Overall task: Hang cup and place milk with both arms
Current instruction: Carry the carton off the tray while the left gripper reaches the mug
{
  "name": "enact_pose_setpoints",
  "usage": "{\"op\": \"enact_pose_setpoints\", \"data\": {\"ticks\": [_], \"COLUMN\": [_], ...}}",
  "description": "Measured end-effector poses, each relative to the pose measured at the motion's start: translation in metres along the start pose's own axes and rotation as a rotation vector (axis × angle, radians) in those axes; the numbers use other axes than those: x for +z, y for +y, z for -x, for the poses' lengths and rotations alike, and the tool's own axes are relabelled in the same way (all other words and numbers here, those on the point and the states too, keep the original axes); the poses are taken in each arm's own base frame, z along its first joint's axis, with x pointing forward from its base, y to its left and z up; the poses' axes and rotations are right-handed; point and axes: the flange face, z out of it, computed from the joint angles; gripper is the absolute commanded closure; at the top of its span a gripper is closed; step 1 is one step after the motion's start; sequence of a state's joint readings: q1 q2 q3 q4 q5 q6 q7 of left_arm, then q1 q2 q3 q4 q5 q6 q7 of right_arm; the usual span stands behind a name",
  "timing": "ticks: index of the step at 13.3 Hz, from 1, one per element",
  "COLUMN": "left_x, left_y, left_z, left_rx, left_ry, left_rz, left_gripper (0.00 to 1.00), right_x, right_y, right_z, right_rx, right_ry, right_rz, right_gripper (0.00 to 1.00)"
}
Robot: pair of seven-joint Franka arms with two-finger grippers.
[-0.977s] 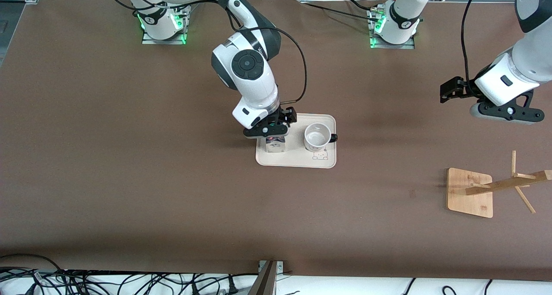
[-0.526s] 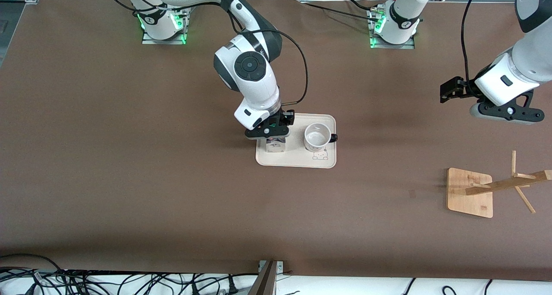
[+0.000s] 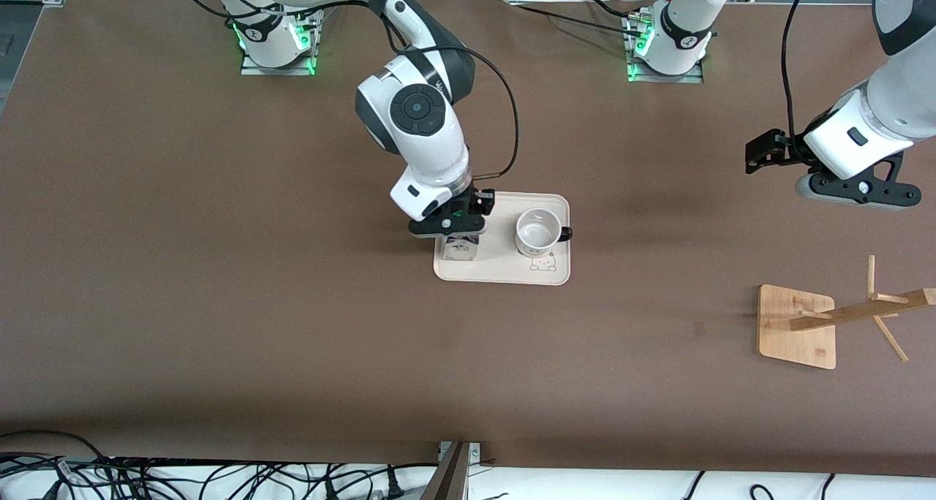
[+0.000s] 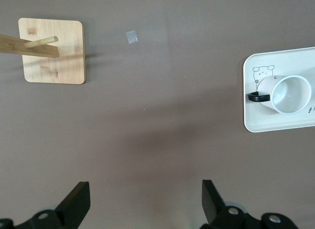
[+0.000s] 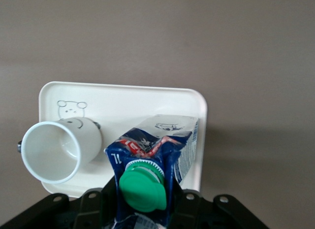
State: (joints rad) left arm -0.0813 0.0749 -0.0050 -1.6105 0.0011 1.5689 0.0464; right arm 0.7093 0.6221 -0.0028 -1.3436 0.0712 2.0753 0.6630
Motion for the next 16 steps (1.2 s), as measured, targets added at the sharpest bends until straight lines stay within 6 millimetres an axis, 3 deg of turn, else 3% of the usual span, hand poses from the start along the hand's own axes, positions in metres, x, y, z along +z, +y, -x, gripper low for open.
{"op": "enact_pose_setpoints", "data": {"ticks": [3, 5, 8, 11, 13, 15, 16], "left_x": [0.000, -0.001, -0.003, 0.002, 0.005, 0.006, 0.007], "left_y": [0.000, 0.002, 0.014, 0.023, 0.035, 0.042, 0.042], "left_z": [0.000, 0.000, 0.003, 0.013, 0.022, 0.027, 0.028], "left_rx": [0.000, 0.003, 0.025, 0.041, 0.063, 0.066, 0.026], "left_ry": [0.000, 0.000, -0.019, -0.106, -0.180, -0.217, -0.222], "left_rz": [0.000, 0.000, -0.001, 0.001, 0.000, -0.003, -0.007], "left_gripper": [0.00, 0.00, 0.00, 0.00, 0.00, 0.00, 0.00], "right_x": [-0.039, -0.062, -0.078, -0.069, -0.057, -0.044, -0.039], "right_y": [0.061, 0.125, 0.241, 0.353, 0.417, 0.448, 0.452], "right_z": [-0.039, -0.068, -0.106, -0.124, -0.123, -0.117, -0.113], "right_rx": [-0.034, -0.080, -0.161, -0.213, -0.227, -0.229, -0.226], "right_ry": [-0.025, -0.064, -0.123, -0.166, -0.193, -0.213, -0.211], "right_rz": [-0.010, -0.023, -0.024, -0.037, -0.044, -0.041, -0.038], "right_gripper": [0.65, 0.65, 0.65, 0.65, 0.65, 0.65, 0.65]}}
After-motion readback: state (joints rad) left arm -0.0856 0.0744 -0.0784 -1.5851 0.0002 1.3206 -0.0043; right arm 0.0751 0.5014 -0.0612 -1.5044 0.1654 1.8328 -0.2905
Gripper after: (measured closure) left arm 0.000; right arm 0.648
